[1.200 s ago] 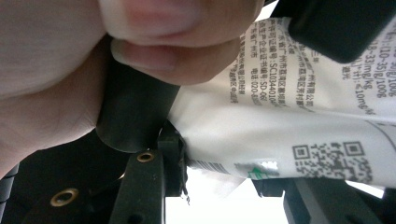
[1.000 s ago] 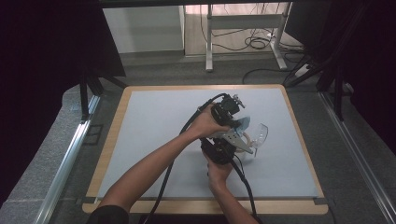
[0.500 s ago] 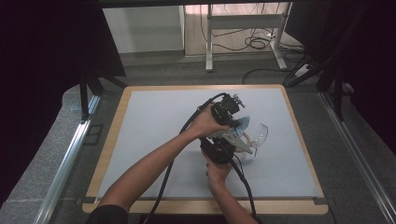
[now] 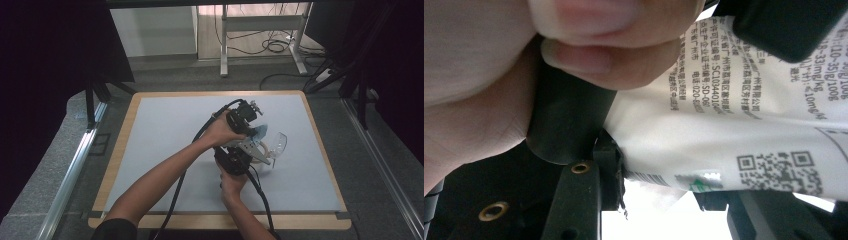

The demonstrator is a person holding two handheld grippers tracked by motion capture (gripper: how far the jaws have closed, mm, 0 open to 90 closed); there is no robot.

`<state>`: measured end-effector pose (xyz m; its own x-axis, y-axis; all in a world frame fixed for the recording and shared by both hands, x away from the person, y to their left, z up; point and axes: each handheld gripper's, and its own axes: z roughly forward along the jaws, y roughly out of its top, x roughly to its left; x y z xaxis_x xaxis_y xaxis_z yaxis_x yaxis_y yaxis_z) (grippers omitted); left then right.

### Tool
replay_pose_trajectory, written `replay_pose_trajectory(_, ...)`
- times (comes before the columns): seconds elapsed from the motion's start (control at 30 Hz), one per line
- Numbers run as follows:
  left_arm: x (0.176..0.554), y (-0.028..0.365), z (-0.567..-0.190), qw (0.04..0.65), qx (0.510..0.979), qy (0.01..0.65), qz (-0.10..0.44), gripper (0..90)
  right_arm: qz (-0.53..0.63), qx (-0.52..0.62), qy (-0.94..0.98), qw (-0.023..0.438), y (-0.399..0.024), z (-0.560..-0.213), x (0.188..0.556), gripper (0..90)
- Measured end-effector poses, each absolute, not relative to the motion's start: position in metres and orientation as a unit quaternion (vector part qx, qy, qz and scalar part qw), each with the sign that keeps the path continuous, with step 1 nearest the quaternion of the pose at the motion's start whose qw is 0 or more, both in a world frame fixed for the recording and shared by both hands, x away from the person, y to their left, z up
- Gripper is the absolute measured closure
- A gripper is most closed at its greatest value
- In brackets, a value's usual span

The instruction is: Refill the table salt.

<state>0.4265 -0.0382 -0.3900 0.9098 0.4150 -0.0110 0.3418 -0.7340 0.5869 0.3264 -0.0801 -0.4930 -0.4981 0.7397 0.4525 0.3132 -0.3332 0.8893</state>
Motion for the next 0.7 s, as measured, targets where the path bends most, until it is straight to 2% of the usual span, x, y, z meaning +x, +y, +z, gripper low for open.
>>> replay_pose_trajectory(0.7,0.4265,-0.0395,-0.3919,0.302,0.930,0.202,0.059,87.6,0.666,0.476,0.551,0.161,-0.0811,-0.4955,0.3259,62.6)
